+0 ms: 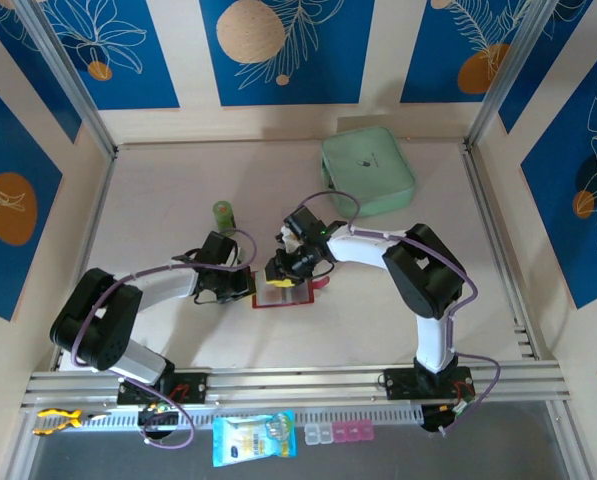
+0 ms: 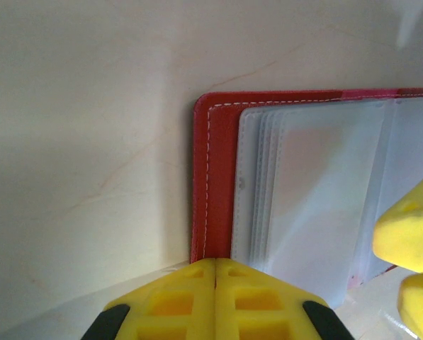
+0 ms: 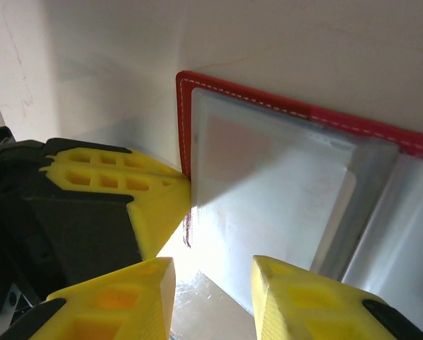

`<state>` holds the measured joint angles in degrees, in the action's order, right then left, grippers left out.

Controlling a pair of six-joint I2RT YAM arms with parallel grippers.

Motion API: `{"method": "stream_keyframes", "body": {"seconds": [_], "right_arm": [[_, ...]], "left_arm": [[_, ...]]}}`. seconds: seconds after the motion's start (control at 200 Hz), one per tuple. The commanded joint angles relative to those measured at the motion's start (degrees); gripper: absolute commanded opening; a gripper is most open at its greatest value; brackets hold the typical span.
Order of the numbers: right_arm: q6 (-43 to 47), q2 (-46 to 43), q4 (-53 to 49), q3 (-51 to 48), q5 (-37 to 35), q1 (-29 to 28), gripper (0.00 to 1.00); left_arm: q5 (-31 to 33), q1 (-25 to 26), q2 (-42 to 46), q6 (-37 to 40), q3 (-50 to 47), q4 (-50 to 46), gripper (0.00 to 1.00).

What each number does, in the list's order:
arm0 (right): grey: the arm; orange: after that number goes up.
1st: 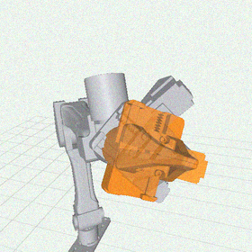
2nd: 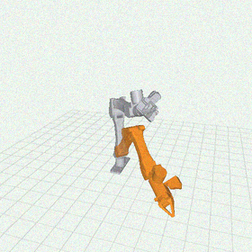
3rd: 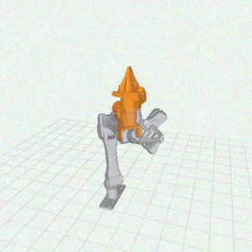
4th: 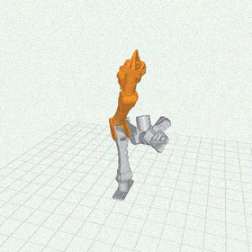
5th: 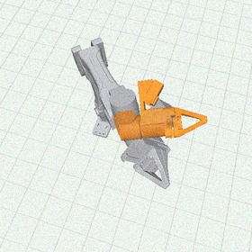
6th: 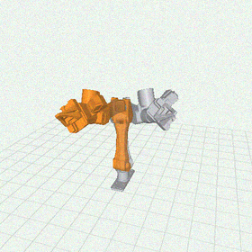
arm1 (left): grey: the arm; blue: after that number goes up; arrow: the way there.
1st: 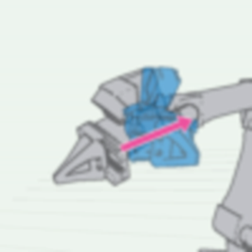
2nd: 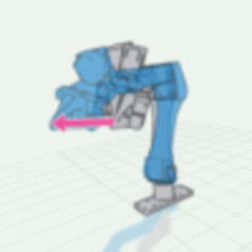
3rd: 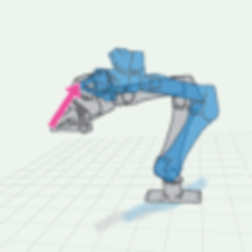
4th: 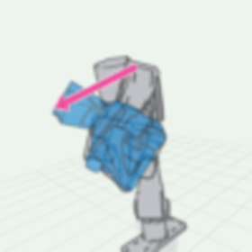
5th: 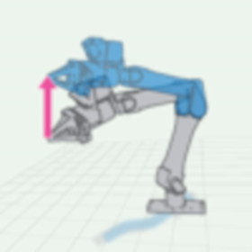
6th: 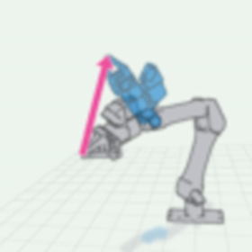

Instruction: Take the credit cards out of the card holder

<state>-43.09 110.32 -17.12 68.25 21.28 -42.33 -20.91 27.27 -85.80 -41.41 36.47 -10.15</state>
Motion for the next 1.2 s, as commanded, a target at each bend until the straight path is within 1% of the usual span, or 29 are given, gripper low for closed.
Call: {"method": "stream_keyframes", "body": {"seconds": [0.0, 0.29, 0.425, 0.72, 1.075, 1.195], "right_arm": [[0.51, 1.16, -1.07, 0.9, 1.32, -0.39, 0.35], [1.16, 1.83, -2.86, 0.64, 0.11, -0.32, 0.34], [1.76, 1.23, -4.79, 0.51, -1.95, -0.3, 0.34], [2.66, -0.13, -6.52, -0.19, -3.66, 0.12, 0.34], [2.97, -0.6, -6.78, -1.37, -3.96, 0.93, 0.33], [3.01, -0.66, -6.36, -1.8, -3.69, 1.2, 0.31]], "left_arm": [[1.2, -0.37, -0.86, 1.56, 0.45, -2.81, 0.0], [1.27, -0.4, -0.76, 1.26, 0.51, -3.31, 0.0], [1.4, -0.46, -0.73, 1.34, 0.53, -3.56, 0.0], [1.58, -0.46, -0.33, 1.23, 0.36, -3.89, 0.0], [1.79, -0.5, 0.62, 1.37, 0.96, -4.6, 0.0], [1.97, -0.54, 1.82, 1.42, 1.41, -5.3, 0.0]]}}
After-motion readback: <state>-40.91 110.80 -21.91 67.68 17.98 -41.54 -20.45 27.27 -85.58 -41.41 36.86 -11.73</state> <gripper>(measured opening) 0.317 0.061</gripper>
